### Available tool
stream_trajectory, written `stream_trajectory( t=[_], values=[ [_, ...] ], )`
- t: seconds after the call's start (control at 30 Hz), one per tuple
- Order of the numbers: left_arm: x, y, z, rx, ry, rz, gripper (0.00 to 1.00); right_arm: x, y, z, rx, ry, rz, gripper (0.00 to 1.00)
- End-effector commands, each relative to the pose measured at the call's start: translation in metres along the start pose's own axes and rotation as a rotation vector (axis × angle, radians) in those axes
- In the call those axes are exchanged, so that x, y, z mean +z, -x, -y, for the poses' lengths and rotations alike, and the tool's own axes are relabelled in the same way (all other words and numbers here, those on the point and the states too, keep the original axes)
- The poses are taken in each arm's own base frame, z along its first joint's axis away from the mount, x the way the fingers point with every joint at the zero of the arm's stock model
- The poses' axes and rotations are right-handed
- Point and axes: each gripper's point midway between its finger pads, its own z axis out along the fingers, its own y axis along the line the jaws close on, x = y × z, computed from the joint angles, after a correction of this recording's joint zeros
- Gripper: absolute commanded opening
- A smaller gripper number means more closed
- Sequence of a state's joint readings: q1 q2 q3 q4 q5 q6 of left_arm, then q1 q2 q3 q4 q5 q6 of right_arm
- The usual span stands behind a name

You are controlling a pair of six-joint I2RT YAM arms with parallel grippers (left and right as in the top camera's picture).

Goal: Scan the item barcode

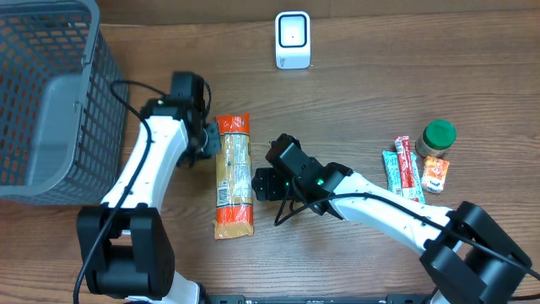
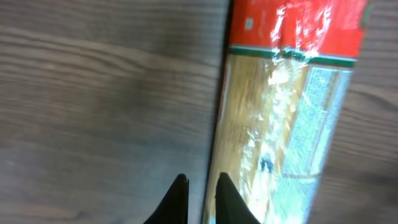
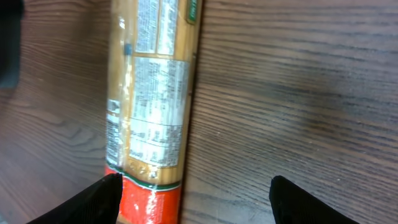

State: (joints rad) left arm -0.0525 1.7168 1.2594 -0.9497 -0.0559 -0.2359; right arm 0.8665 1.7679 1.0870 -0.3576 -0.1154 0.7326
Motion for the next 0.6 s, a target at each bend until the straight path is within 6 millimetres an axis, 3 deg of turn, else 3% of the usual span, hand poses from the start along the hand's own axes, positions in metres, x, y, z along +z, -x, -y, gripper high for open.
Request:
stream_trajectory(
  t=[0.0, 0.27, 0.57],
  values=[
    [0.020, -0.016, -0.003, -0.022, 0.005, -0.018, 0.12, 0.006, 0.003, -0.002, -0.003, -0.004, 0.006, 0.77],
    [0.052, -0.037, -0.006, -0.032, 0.011, -0.032, 0.11, 0.007, 0.007, -0.006, -0.006, 0.012, 0.022, 0.77],
    [0.070, -0.060, 0.025, -0.021, -0.169, -0.067, 0.08, 0.007, 0.004, -0.003, -0.004, 0.001, 0.011, 0.77]
  ],
)
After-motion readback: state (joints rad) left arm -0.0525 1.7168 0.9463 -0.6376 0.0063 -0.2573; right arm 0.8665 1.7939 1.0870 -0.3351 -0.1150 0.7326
